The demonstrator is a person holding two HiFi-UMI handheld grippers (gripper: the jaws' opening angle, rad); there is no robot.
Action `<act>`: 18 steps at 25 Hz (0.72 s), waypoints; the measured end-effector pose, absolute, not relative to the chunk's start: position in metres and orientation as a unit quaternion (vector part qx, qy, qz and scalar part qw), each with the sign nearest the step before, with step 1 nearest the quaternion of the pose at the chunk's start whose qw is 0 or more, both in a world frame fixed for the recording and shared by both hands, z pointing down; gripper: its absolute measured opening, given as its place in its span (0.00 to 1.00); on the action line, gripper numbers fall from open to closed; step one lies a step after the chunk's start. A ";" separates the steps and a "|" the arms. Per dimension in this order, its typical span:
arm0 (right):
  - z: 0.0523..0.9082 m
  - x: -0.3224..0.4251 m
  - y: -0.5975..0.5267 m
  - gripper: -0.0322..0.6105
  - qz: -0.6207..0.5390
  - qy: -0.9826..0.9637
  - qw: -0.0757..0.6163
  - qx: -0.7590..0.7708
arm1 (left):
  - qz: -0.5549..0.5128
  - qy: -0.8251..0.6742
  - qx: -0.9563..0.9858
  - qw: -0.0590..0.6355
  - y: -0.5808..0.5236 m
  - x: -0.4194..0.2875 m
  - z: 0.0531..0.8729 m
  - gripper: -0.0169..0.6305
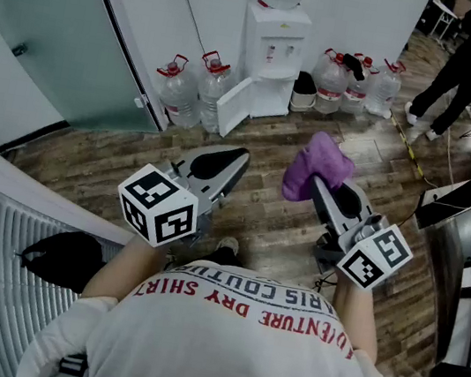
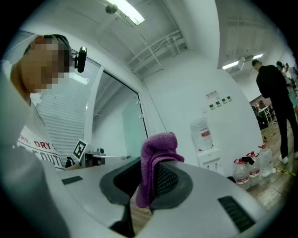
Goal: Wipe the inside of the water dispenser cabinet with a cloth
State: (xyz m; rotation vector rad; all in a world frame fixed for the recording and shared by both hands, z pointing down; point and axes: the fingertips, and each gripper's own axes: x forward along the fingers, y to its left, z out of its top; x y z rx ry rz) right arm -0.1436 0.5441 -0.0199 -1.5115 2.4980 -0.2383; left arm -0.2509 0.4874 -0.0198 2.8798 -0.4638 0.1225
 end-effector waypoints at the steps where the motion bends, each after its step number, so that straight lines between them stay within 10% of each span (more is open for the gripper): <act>1: -0.020 -0.142 0.544 0.15 -0.081 0.847 0.106 -0.514 | 0.042 -0.157 0.980 0.112 0.487 -0.250 -0.019 0.07; 18: -0.004 -0.104 0.501 0.15 -0.096 0.831 0.096 -0.539 | 0.052 -0.136 0.981 0.131 0.438 -0.214 -0.004 0.07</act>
